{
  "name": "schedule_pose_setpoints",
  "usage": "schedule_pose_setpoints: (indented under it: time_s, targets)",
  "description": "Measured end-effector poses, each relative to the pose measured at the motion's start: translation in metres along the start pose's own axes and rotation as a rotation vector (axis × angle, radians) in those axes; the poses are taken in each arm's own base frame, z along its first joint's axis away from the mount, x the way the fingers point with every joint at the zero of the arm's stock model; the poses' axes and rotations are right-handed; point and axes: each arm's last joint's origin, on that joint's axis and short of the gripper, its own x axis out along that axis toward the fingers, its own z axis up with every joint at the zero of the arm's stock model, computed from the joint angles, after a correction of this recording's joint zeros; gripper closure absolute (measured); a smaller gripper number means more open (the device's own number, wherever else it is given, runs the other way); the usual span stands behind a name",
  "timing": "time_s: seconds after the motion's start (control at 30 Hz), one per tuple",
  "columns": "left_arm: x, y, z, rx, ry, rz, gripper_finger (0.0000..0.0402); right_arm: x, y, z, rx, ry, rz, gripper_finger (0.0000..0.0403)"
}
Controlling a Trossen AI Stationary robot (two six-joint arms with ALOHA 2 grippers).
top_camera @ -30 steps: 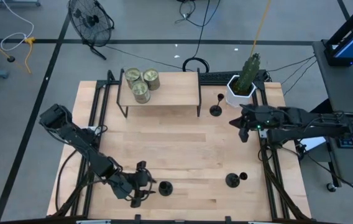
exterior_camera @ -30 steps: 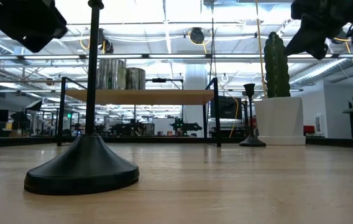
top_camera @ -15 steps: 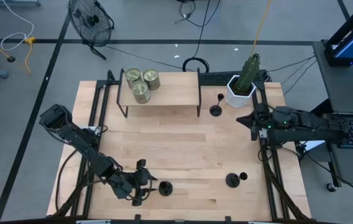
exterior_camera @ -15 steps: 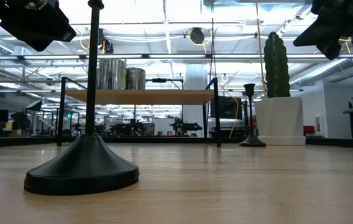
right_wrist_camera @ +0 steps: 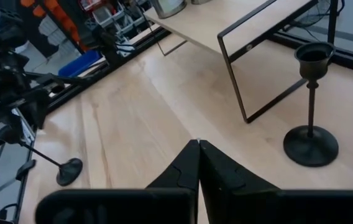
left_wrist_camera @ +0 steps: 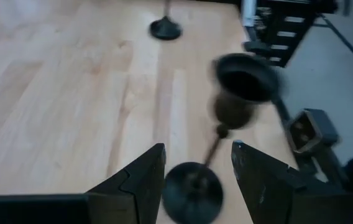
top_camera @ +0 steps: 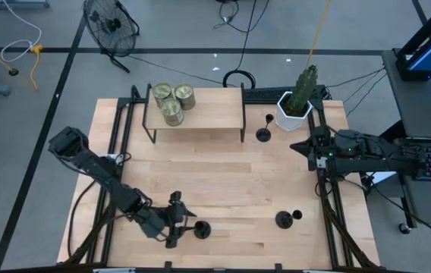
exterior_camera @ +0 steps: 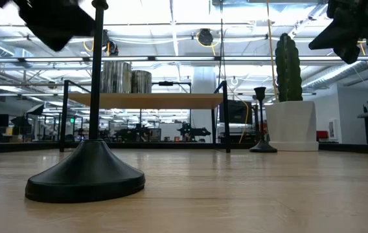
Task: Pick & Place candle stick holders
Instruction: Put the bottom left black candle holder on the shelf
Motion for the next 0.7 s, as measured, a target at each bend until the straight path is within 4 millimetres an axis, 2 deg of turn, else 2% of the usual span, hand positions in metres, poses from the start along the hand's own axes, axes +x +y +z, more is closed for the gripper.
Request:
schedule_pose_setpoints:
  time_s: [0.23,0.7]
  targets:
    - [0.0049,0.0079,0.0026,-0.029,0.035,-0.025,0.0211,0.0000,0.0002,0.0000,0.011,0.001,0.004,0.0403]
    - [0.0050,0.0077,0.0029,-0.068,0.036,-0.033,0.0210,0.0000,0.0002,0.0001,0.011,0.001,0.004,0.0403]
